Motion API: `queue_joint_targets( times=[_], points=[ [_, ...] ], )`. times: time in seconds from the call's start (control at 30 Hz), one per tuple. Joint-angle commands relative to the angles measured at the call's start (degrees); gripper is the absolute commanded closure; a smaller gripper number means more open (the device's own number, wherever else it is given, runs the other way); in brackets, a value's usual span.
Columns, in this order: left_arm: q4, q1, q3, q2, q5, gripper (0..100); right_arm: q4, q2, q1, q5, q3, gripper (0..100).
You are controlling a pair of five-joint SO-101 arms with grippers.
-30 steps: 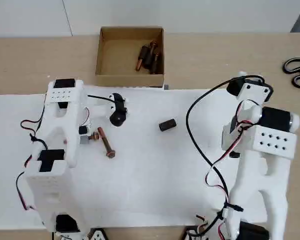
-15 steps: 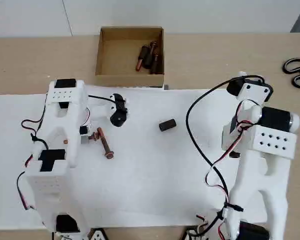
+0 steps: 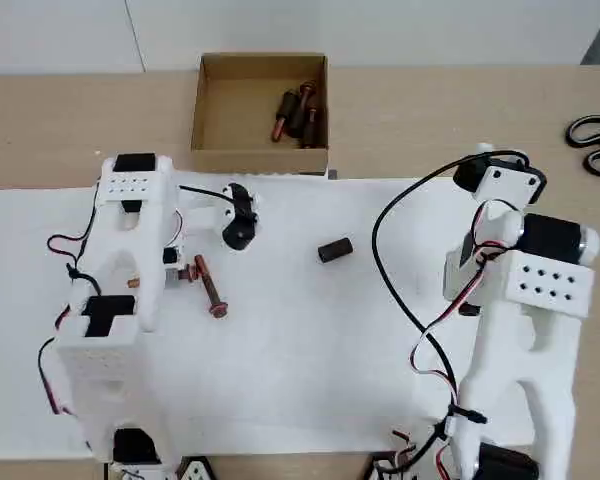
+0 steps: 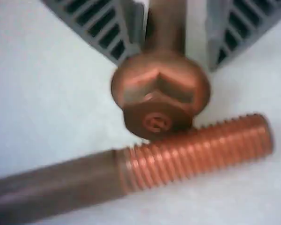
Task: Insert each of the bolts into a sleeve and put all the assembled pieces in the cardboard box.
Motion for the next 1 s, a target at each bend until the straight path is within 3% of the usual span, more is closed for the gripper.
queue_joint_targets(
  times=[0.0,0.23,0.47,0.7,0.97],
  points=[
    [2.29,2.55,-1.98,0.44,-12.66,89,0.31,-1.98,0.31,0.53,-0.79,99.5],
    [2.29,4.4,-2.07,0.44,-11.6,89,0.31,-1.98,0.31,0.53,-0.79,99.5],
    [2.37,4.84,-1.89,0.53,-11.78,100,0.4,-1.98,0.31,0.35,-0.79,99.5],
    [2.81,3.78,-2.15,2.81,-11.69,100,0.4,-1.98,0.22,0.26,-0.79,99.5],
    [7.56,2.81,-3.74,-8.53,-8.62,100,0.84,-7.16,-3.65,0.18,-0.79,99.5]
  ],
)
